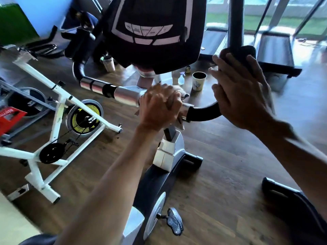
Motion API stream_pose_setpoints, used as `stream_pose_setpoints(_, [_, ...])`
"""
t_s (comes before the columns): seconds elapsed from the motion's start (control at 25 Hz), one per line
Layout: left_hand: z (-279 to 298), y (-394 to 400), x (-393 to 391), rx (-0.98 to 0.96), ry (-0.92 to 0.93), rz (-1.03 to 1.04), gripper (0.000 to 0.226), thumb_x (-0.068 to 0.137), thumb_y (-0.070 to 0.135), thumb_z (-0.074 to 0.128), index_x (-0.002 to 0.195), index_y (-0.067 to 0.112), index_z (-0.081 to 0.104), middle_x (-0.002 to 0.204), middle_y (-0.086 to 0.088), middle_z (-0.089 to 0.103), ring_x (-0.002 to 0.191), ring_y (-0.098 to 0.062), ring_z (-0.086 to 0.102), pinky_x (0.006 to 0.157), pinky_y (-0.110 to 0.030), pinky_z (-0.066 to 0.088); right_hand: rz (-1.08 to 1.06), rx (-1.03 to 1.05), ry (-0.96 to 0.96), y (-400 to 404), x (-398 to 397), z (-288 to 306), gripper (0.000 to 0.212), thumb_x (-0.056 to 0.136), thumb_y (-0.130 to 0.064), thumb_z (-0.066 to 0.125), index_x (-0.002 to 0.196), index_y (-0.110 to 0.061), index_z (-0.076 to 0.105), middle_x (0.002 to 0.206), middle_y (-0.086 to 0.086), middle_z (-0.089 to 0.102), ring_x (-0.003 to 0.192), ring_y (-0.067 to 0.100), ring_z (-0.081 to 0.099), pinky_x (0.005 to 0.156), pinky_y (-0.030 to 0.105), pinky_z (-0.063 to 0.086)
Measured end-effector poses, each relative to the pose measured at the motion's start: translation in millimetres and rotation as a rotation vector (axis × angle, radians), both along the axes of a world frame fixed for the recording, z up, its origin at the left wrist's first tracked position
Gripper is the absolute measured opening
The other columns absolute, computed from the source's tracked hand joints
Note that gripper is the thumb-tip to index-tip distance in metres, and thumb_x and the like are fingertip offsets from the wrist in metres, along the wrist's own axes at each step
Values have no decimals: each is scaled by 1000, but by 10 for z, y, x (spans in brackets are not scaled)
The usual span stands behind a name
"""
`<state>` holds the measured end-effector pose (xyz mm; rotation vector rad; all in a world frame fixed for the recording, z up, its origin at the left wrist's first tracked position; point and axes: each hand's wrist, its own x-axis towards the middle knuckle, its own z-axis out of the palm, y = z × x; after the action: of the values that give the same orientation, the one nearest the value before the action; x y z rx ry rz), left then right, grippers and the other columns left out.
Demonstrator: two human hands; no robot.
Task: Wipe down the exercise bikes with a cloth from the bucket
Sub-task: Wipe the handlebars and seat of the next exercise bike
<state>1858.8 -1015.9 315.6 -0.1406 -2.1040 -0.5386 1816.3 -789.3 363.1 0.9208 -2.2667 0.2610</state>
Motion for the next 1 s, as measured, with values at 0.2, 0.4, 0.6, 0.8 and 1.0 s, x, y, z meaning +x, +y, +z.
stream_pose_setpoints(0.2, [13,-67,73,56,-100,84,30,87,30,50,87,16,77,80,0,74,76,-22,67,71,-33,54,98,133,6,-304,385,-365,43,102,-27,41,135,-4,58,148,15,52,148,29,36,127,50,7])
stream_pose_setpoints(0.4, [339,-266,-35,-23,-442,65,27,89,35,57,85,16,75,75,1,70,70,-20,61,66,-32,49,-58,195,-23,-597,399,-432,52,101,-37,34,134,-2,56,135,17,64,134,29,53,123,48,20])
stream_pose_setpoints(0.6, [112,-98,144,-82,-192,15,27,88,29,57,98,16,78,93,-2,77,84,-23,70,76,-30,52,-50,209,-30,-528,415,-430,60,100,-34,37,143,7,44,146,26,51,143,36,42,125,45,17])
stream_pose_setpoints(0.8, [176,-231,87,133,-230,105,27,85,32,54,84,17,76,79,-7,72,72,-31,66,65,-37,53,-37,258,-74,-480,403,-429,60,99,-32,34,145,6,40,151,25,46,148,34,34,127,44,12])
stream_pose_setpoints(1.0, [71,511,162,-40,-113,124,14,87,27,66,86,16,76,85,-2,75,81,-22,68,72,-30,46,203,-66,-231,-194,371,-92,53,93,-7,41,145,-2,44,146,17,53,138,27,44,120,34,23])
